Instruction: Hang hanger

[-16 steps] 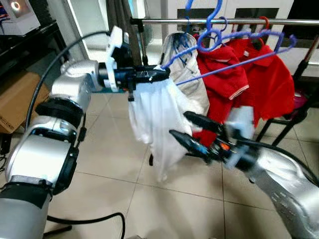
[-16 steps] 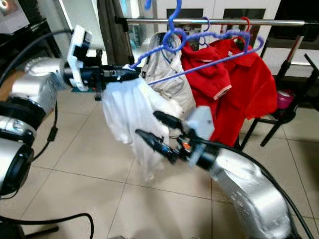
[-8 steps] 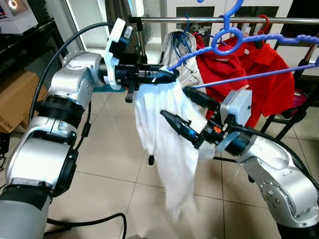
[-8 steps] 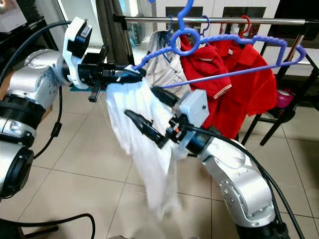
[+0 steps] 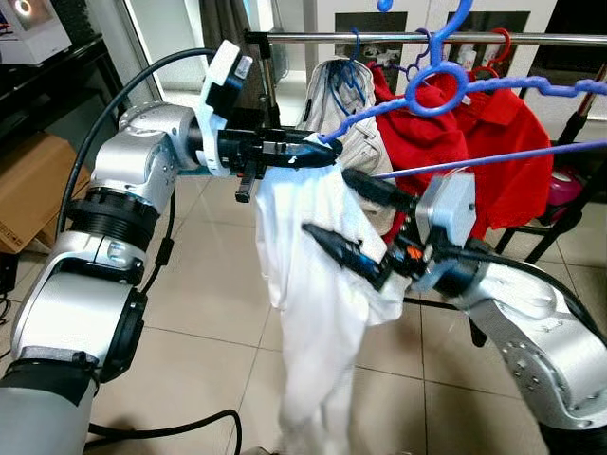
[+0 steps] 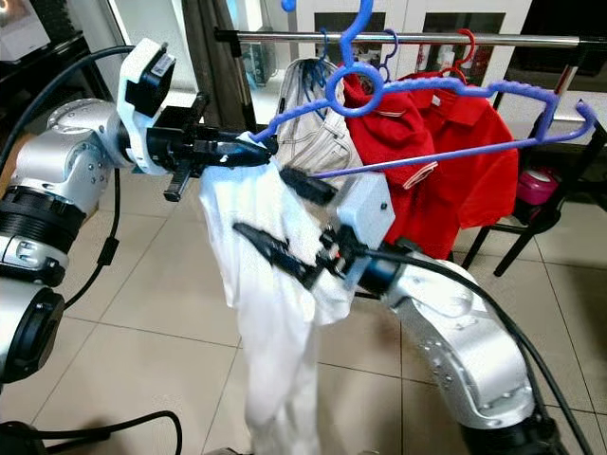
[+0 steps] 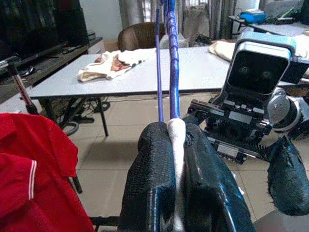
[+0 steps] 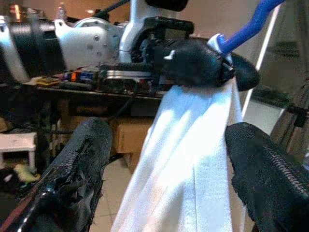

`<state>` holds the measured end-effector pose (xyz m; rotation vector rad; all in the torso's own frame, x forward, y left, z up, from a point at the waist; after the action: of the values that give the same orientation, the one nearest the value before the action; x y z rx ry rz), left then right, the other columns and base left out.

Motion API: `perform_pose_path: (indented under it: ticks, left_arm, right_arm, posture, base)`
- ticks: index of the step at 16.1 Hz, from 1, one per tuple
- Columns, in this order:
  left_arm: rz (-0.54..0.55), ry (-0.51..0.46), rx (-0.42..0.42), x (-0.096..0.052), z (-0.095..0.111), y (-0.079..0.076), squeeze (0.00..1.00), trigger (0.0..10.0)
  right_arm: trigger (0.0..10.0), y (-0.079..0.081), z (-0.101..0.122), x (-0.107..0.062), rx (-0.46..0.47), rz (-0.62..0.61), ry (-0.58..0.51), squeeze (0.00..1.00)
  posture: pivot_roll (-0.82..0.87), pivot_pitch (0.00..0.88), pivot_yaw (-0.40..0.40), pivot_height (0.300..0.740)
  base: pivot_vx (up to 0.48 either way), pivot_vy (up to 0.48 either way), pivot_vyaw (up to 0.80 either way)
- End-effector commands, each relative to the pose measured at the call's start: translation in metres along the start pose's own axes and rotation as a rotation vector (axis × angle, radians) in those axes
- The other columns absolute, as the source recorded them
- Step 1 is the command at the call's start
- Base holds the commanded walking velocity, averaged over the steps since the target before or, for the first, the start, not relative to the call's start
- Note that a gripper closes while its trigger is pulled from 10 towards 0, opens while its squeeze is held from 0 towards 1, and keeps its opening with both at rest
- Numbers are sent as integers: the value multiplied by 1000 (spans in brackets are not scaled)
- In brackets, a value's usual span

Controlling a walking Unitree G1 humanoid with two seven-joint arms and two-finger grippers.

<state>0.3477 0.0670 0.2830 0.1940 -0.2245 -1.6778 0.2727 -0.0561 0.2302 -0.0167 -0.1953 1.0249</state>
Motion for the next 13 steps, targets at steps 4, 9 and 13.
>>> perform_pose_path:
  ticks: [4, 9, 13]
  left_arm:
    - [-11, 3, 44, -3, 12, -2, 0, 0]
    - [16, 16, 52, -6, 12, 1, 0, 0]
    - [13, 10, 55, -6, 14, 1, 0, 0]
  right_arm:
    - [10000, 7, 6, -2, 35, 54, -23, 0]
    - [10000, 21, 4, -6, 77, 144, -12, 0]
    - [10000, 27, -4, -10, 105, 193, 35, 0]
  posture:
    - [-241, 39, 134, 740]
    - [-239, 39, 131, 740]
    - [-235, 38, 132, 740]
  base:
    - [0, 0, 0]
    - [0, 0, 0]
    - [0, 0, 0]
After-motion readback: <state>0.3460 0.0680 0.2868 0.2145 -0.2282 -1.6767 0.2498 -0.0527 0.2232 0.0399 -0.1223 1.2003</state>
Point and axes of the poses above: a point about 5 cm out from each wrist's last joint towards the gripper, its own x axis pointing out of the wrist towards the gripper, its own z axis along the axis of the wrist's last joint, y = z × x, the point moved 6 cm from there along x, pointing out of the wrist towards the gripper, and after that the axes turned 6 degrees about x, right-handed, at the moved point
